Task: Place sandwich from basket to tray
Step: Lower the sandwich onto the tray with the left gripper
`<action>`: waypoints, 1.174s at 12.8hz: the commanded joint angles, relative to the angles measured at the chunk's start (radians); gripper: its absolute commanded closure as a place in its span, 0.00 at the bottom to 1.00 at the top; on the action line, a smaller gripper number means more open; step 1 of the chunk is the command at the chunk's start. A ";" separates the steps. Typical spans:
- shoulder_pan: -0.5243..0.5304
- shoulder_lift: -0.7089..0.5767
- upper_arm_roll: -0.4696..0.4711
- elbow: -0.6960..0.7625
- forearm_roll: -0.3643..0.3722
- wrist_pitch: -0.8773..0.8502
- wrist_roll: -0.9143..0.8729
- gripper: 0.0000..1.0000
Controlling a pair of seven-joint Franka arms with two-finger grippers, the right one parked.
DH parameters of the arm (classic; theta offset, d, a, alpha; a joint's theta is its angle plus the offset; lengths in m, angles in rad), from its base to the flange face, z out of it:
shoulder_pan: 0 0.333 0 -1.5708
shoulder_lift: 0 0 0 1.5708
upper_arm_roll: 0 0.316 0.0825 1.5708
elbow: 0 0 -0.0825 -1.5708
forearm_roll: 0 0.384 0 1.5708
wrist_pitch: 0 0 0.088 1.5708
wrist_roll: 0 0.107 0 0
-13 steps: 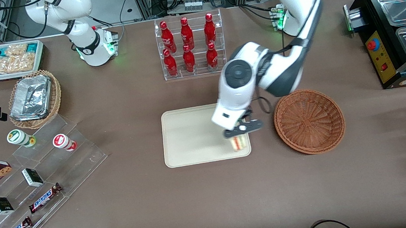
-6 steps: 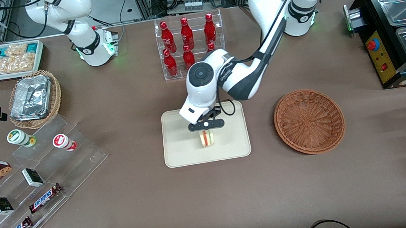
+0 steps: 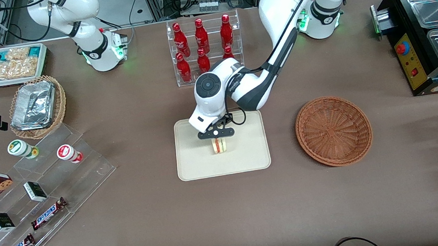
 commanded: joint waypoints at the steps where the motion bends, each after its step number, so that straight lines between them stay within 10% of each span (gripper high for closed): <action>1: -0.014 0.030 0.014 0.030 0.016 0.000 -0.006 1.00; 7: -0.014 0.059 0.018 0.036 0.019 0.055 0.052 0.94; 8: -0.014 0.060 0.018 0.036 0.016 0.063 0.051 0.73; 9: -0.017 0.062 0.018 0.034 0.020 0.066 0.046 0.20; 10: -0.017 0.060 0.018 0.036 0.020 0.066 0.043 0.01; 15: -0.008 -0.022 0.020 0.034 0.007 0.045 0.036 0.00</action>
